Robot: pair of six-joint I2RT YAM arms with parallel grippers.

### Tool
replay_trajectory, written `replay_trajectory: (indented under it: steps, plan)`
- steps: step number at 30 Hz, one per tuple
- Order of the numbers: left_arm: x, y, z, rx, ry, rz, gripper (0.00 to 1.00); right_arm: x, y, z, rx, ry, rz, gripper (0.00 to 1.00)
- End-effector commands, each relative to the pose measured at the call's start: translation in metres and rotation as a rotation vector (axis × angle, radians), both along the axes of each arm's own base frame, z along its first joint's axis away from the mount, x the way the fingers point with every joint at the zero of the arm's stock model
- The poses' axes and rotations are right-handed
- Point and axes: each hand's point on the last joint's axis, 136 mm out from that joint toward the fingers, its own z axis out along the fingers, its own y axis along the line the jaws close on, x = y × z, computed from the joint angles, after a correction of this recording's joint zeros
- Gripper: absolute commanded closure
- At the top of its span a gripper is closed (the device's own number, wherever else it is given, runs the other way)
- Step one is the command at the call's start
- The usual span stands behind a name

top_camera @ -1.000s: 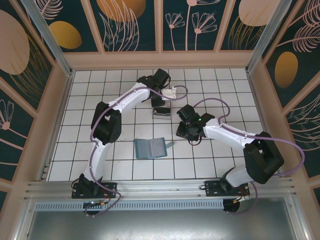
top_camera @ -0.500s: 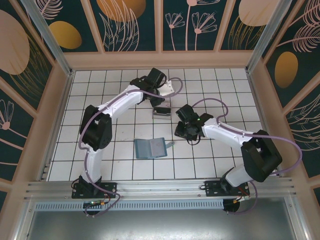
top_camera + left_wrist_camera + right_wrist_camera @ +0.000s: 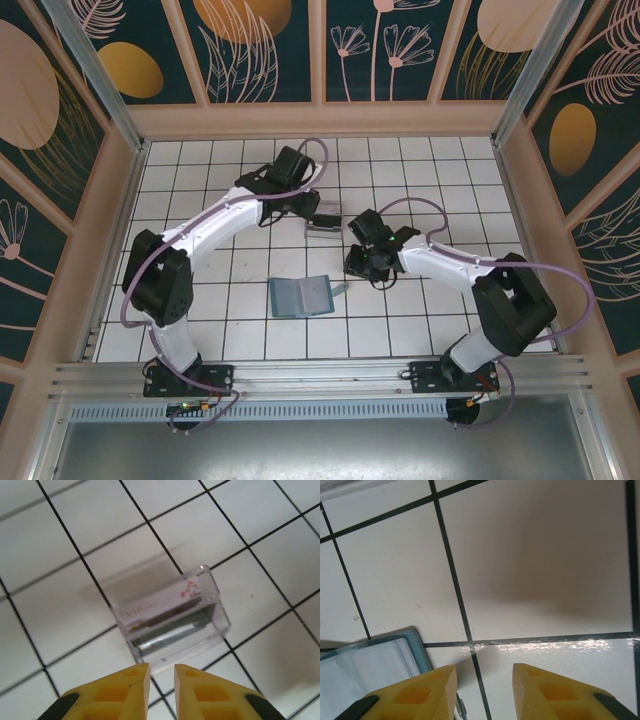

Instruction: Take the credit cards out of the card holder

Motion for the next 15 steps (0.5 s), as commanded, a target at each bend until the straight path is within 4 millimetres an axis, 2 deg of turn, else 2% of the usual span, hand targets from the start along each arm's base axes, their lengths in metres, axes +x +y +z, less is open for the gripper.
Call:
replay_trajectory:
  steps: [1, 3, 5, 10, 15]
  plan:
    - [-0.015, -0.012, 0.017, -0.208, 0.07, 0.09, 0.78, 0.003, 0.016, 0.003, 0.034, -0.011, 0.061, 0.65]
    - [-0.02, -0.005, 0.021, -0.246, 0.09, 0.157, 0.79, 0.0, 0.021, 0.001, 0.051, -0.002, 0.078, 0.65]
    - [-0.027, 0.001, 0.014, -0.261, 0.141, 0.226, 0.8, -0.003, 0.027, 0.0, 0.082, 0.007, 0.101, 0.65]
    - [-0.052, -0.003, -0.002, -0.265, 0.21, 0.24, 0.79, -0.015, 0.036, -0.006, 0.096, 0.035, 0.14, 0.68]
    - [-0.071, -0.007, -0.016, -0.269, 0.255, 0.243, 0.79, -0.027, 0.033, -0.016, 0.067, 0.063, 0.142, 0.72]
